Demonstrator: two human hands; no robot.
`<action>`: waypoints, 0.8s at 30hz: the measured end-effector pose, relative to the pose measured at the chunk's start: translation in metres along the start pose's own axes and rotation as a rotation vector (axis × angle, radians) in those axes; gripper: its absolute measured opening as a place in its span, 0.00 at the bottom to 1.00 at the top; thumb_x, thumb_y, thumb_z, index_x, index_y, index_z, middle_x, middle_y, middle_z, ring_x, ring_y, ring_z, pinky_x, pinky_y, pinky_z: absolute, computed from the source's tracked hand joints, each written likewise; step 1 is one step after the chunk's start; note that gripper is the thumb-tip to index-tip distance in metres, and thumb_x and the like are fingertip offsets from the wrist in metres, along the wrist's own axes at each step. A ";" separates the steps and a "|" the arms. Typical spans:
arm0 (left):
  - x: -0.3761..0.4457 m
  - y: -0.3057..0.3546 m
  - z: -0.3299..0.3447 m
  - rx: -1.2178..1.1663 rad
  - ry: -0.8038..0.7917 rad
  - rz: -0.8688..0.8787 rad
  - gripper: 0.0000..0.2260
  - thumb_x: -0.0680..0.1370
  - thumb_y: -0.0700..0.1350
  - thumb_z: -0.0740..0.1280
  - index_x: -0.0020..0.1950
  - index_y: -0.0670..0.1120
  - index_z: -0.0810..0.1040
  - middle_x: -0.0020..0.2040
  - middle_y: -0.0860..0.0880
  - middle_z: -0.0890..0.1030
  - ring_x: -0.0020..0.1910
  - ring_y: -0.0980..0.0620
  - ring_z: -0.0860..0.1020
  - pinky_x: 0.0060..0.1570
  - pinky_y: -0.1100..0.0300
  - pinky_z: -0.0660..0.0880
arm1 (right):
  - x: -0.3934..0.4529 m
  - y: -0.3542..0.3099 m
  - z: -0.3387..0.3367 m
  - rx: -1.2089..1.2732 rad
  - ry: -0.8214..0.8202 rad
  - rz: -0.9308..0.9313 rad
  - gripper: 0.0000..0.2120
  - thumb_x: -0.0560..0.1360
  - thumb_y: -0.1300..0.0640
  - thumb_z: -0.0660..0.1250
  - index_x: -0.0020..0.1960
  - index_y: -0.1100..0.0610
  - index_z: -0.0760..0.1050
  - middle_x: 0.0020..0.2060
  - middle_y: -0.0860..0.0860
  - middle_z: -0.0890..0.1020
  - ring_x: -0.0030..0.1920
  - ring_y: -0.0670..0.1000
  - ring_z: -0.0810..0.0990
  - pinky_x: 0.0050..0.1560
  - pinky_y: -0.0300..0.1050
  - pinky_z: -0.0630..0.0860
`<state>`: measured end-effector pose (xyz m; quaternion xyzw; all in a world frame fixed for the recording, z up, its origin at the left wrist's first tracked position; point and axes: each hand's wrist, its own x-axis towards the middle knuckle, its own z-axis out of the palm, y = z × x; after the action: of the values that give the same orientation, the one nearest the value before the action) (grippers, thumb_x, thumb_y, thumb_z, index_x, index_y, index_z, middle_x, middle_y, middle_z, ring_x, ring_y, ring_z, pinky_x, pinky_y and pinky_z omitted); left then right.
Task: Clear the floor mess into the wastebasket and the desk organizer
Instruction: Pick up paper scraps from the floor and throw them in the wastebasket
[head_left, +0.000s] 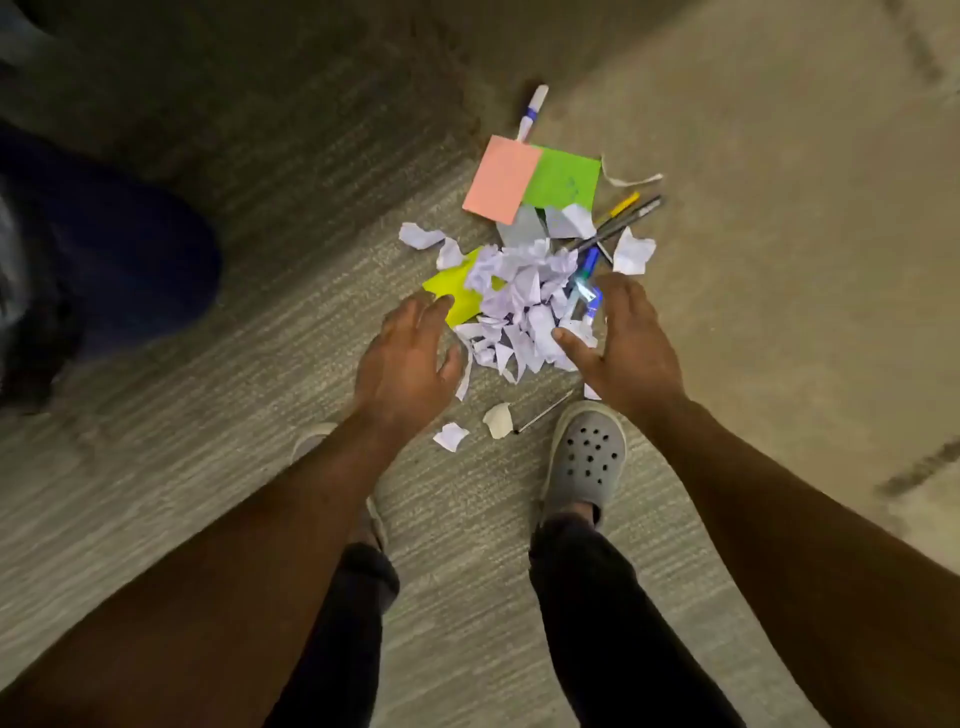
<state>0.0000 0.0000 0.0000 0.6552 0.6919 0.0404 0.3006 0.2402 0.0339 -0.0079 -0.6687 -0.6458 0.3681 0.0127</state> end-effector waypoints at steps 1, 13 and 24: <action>0.008 -0.007 0.015 0.026 -0.049 0.013 0.28 0.75 0.48 0.69 0.73 0.44 0.67 0.71 0.40 0.68 0.67 0.39 0.70 0.60 0.45 0.75 | 0.007 0.009 0.011 -0.030 -0.027 -0.017 0.36 0.73 0.40 0.68 0.74 0.55 0.59 0.72 0.57 0.64 0.70 0.59 0.66 0.64 0.55 0.72; 0.080 -0.010 0.106 0.313 -0.323 0.124 0.49 0.63 0.57 0.79 0.77 0.55 0.54 0.79 0.42 0.47 0.72 0.36 0.60 0.58 0.43 0.75 | 0.079 0.017 0.076 -0.484 -0.215 -0.194 0.60 0.59 0.43 0.80 0.76 0.40 0.42 0.78 0.55 0.46 0.70 0.65 0.64 0.47 0.59 0.78; 0.072 -0.021 0.109 0.080 -0.307 0.097 0.17 0.74 0.34 0.68 0.63 0.42 0.75 0.63 0.40 0.73 0.56 0.37 0.75 0.54 0.44 0.73 | 0.086 0.002 0.086 -0.447 -0.146 -0.232 0.14 0.74 0.67 0.62 0.59 0.58 0.71 0.62 0.59 0.69 0.54 0.62 0.74 0.34 0.49 0.65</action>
<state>0.0356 0.0277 -0.1244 0.6978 0.6064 -0.0734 0.3742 0.1893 0.0692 -0.1127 -0.5480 -0.7828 0.2595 -0.1400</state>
